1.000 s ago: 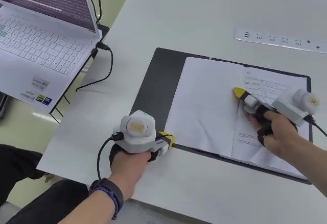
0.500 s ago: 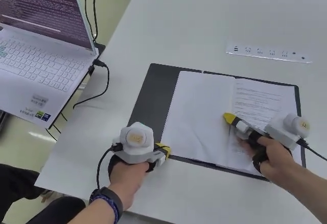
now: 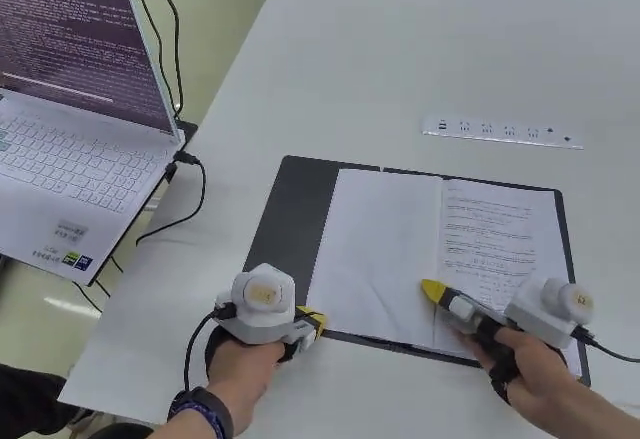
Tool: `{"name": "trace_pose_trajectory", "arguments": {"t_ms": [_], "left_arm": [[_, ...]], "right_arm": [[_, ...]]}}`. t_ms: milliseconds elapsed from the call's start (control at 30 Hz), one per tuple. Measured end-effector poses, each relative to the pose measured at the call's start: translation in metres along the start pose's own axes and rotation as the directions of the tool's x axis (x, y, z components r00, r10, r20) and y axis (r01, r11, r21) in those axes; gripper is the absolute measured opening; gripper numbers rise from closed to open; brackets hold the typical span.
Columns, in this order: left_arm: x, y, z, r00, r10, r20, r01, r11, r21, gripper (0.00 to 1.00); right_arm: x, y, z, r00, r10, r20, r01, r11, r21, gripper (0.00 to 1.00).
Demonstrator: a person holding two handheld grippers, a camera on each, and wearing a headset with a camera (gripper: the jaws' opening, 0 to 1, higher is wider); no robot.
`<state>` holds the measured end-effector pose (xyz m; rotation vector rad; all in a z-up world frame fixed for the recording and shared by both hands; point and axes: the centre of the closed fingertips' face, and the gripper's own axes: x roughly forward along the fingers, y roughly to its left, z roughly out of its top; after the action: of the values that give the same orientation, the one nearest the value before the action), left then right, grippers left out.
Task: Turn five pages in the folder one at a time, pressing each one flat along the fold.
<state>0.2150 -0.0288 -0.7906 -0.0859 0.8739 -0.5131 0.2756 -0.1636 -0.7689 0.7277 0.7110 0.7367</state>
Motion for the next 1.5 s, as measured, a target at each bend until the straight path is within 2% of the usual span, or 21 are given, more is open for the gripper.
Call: {"name": "trace_pose_trajectory", "arguments": {"t_ms": [333,600,867,1000,1133,1267,1367,1500], "left_arm": [[0.000,-0.001,0.000,0.9998,0.006,-0.017,-0.006,1.000,0.024,0.00],[0.000,-0.001,0.000,0.9994,0.022,-0.028,-0.022,1.000,0.003,0.00],[0.001,-0.001,0.000,0.9982,0.038,-0.046,-0.038,0.999,0.002,0.00],[0.001,-0.002,0.000,0.9966,0.068,-0.046,-0.068,0.998,0.020,0.00],[0.001,-0.002,0.000,0.9949,0.090,-0.044,-0.090,0.996,0.004,0.00],[-0.001,-0.008,-0.002,0.9952,0.081,-0.056,-0.081,0.997,-0.007,0.04],[-0.008,-0.015,0.002,0.9962,0.080,-0.033,-0.080,0.997,0.015,0.09],[-0.019,-0.017,0.010,0.9947,0.099,0.026,-0.099,0.995,0.011,0.12]], "right_arm": [[-0.017,0.006,-0.027,0.9992,0.021,-0.033,-0.021,1.000,0.003,0.00],[-0.029,0.010,-0.044,0.9985,0.025,-0.050,-0.025,1.000,0.005,0.00],[-0.035,0.013,-0.053,0.9984,0.022,-0.053,-0.021,1.000,0.021,0.00],[-0.037,0.014,-0.057,0.9985,0.010,-0.054,-0.009,1.000,0.022,0.00],[-0.041,0.017,-0.061,0.9983,0.001,-0.059,0.001,1.000,0.029,0.00],[-0.046,0.017,-0.062,0.9976,-0.009,-0.068,0.010,1.000,0.013,0.00],[-0.052,0.017,-0.059,0.9978,-0.014,-0.064,0.015,1.000,0.009,0.00],[-0.067,0.022,-0.055,0.9985,-0.017,-0.053,0.016,1.000,-0.006,0.03]]}}
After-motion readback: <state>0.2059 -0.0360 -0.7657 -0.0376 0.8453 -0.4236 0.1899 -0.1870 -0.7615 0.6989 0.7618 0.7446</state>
